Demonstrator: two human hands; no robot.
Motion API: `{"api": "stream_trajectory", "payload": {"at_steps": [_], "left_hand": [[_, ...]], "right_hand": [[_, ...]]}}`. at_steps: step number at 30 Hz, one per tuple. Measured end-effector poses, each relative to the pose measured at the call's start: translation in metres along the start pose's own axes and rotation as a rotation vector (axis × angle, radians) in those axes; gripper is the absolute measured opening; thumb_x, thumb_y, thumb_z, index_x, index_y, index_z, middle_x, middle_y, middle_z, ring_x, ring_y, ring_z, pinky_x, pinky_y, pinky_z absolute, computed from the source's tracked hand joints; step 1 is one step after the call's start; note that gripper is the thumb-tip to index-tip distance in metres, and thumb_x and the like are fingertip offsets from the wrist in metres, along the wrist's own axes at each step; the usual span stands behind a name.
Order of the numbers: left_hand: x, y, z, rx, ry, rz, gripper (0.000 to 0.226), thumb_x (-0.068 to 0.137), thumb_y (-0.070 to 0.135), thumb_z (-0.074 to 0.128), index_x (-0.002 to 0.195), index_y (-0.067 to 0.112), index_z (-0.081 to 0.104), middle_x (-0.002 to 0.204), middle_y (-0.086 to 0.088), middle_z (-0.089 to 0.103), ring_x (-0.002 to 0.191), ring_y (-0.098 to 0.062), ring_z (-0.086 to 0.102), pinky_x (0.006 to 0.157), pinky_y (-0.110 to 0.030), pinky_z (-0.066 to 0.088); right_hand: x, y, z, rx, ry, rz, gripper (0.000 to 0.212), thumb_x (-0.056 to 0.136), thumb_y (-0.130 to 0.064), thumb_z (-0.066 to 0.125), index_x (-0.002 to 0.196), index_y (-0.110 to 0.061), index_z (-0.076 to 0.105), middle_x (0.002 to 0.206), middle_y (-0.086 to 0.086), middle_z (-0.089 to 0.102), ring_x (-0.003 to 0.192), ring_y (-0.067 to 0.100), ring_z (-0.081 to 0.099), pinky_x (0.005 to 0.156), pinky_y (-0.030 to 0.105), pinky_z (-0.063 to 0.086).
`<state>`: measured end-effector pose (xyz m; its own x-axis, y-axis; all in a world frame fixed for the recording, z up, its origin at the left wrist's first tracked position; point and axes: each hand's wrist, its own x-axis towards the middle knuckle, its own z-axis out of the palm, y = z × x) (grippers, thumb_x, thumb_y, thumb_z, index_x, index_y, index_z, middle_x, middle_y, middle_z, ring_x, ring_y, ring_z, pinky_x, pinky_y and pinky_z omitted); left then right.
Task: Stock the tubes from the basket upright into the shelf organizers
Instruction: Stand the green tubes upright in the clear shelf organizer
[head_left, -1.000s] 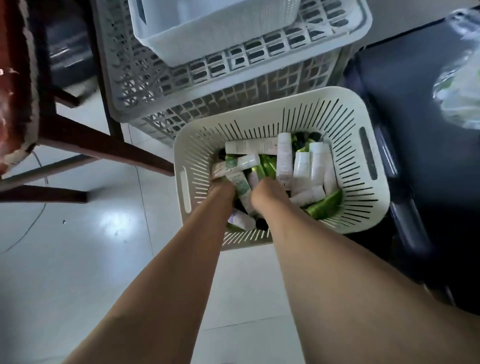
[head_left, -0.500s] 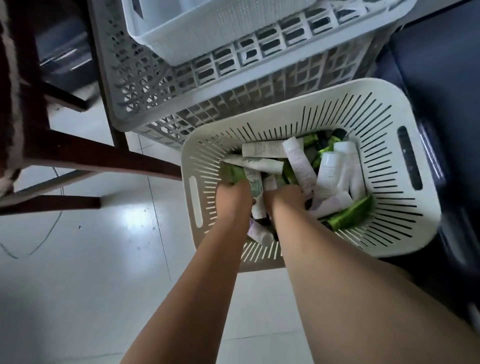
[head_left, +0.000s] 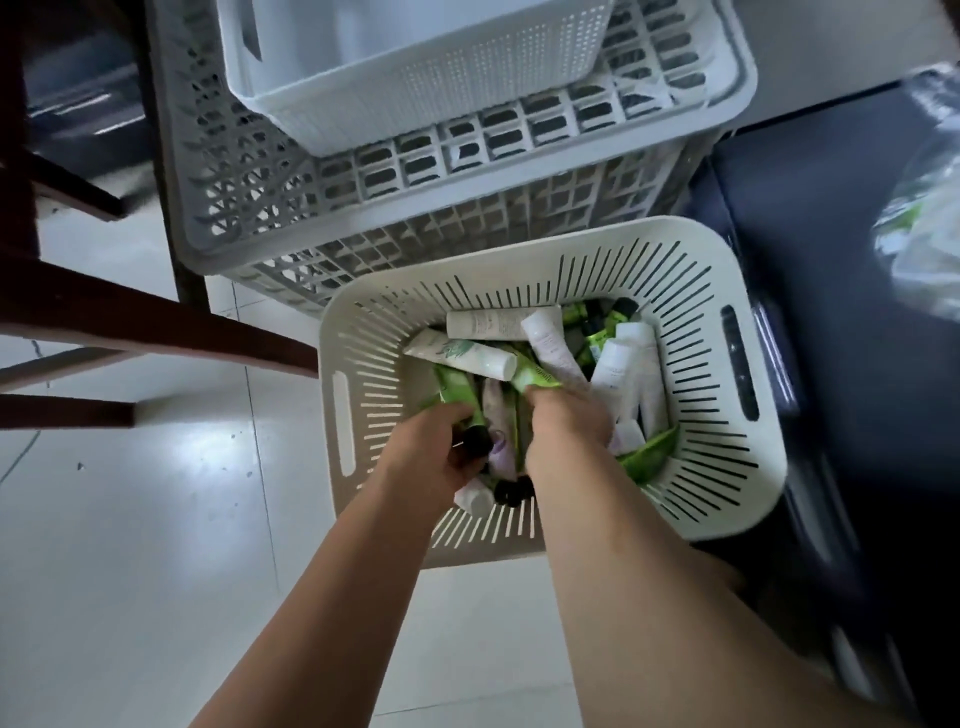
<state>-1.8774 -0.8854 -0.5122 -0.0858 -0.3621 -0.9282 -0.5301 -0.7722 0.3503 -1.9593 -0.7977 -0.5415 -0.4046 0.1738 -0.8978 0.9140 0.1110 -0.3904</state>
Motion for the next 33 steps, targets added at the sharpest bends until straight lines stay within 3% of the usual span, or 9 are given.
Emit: {"api": "stream_trajectory", "payload": {"at_steps": [5,10,13,16,21,25,28,30,33], "left_hand": [[-0.058,0.004,0.007,0.160,-0.042,0.129,0.013,0.090,0.004,0.065,0.098,-0.005,0.069,0.078,-0.018,0.071,0.075,-0.029,0.067,0.067,-0.034,0.055],[-0.130,0.025,0.013,0.164,-0.168,0.354,0.008,0.090,0.002,0.066,0.097,0.001,0.067,0.080,-0.016,0.068,0.068,-0.028,0.068,0.060,-0.033,0.057],[-0.171,0.035,0.009,0.161,-0.256,0.572,0.014,0.089,0.010,0.071,0.102,0.011,0.069,0.084,-0.008,0.076,0.076,-0.025,0.073,0.077,-0.046,0.064],[-0.220,0.040,0.007,0.158,-0.372,0.748,0.013,0.089,0.012,0.073,0.102,0.014,0.069,0.089,-0.005,0.078,0.082,-0.022,0.073,0.074,-0.034,0.060],[-0.305,0.028,0.023,0.103,-0.631,0.892,0.014,0.092,0.001,0.068,0.105,0.005,0.068,0.090,-0.019,0.074,0.077,-0.028,0.068,0.074,-0.041,0.057],[-0.363,-0.003,0.054,0.087,-0.814,0.897,0.020,0.093,-0.004,0.063,0.108,0.008,0.068,0.089,-0.009,0.072,0.075,-0.022,0.066,0.068,-0.033,0.057],[-0.401,-0.032,0.078,0.139,-0.973,0.916,0.026,0.092,-0.005,0.061,0.114,0.005,0.067,0.096,-0.013,0.071,0.080,-0.023,0.067,0.067,-0.033,0.057],[-0.426,-0.058,0.095,0.212,-1.073,0.957,0.026,0.090,-0.004,0.063,0.115,0.004,0.067,0.098,-0.019,0.066,0.085,-0.027,0.063,0.071,-0.037,0.057],[-0.464,-0.106,0.124,0.299,-1.253,1.004,0.018,0.090,-0.002,0.066,0.108,-0.002,0.065,0.090,-0.019,0.061,0.085,-0.028,0.057,0.079,-0.042,0.050]], "right_hand": [[-0.039,-0.024,-0.030,-0.002,0.119,-0.449,0.008,0.086,-0.017,0.073,0.092,-0.022,0.075,0.091,-0.005,0.074,0.087,0.018,0.071,0.081,0.040,0.061],[-0.113,-0.071,-0.069,0.147,0.023,-0.659,0.029,0.092,-0.018,0.070,0.121,-0.023,0.070,0.090,-0.019,0.064,0.087,0.006,0.064,0.071,0.016,0.046],[-0.157,-0.089,-0.100,0.256,-0.028,-0.711,0.031,0.088,-0.017,0.076,0.119,-0.014,0.071,0.097,-0.001,0.075,0.092,0.020,0.073,0.084,0.034,0.059],[-0.201,-0.108,-0.144,0.313,-0.015,-0.860,0.006,0.081,-0.022,0.079,0.084,-0.018,0.075,0.080,0.000,0.070,0.079,0.016,0.066,0.084,0.050,0.060],[-0.283,-0.128,-0.232,0.408,0.064,-1.020,0.009,0.088,-0.018,0.076,0.096,-0.019,0.078,0.085,0.006,0.076,0.076,0.015,0.070,0.062,0.029,0.054],[-0.334,-0.113,-0.318,0.383,0.178,-1.163,0.004,0.088,-0.018,0.075,0.084,-0.020,0.076,0.079,0.008,0.074,0.076,0.018,0.070,0.070,0.040,0.059],[-0.362,-0.085,-0.390,0.368,0.291,-1.262,0.012,0.089,-0.020,0.074,0.083,-0.029,0.078,0.085,0.008,0.075,0.081,0.021,0.073,0.090,0.051,0.059],[-0.376,-0.063,-0.437,0.384,0.401,-1.305,0.017,0.090,-0.022,0.073,0.083,-0.038,0.078,0.085,0.003,0.076,0.084,0.022,0.074,0.092,0.051,0.058],[-0.391,-0.026,-0.508,0.479,0.578,-1.353,0.016,0.094,-0.016,0.069,0.092,-0.029,0.078,0.087,0.004,0.077,0.083,0.019,0.072,0.091,0.048,0.058]]}}
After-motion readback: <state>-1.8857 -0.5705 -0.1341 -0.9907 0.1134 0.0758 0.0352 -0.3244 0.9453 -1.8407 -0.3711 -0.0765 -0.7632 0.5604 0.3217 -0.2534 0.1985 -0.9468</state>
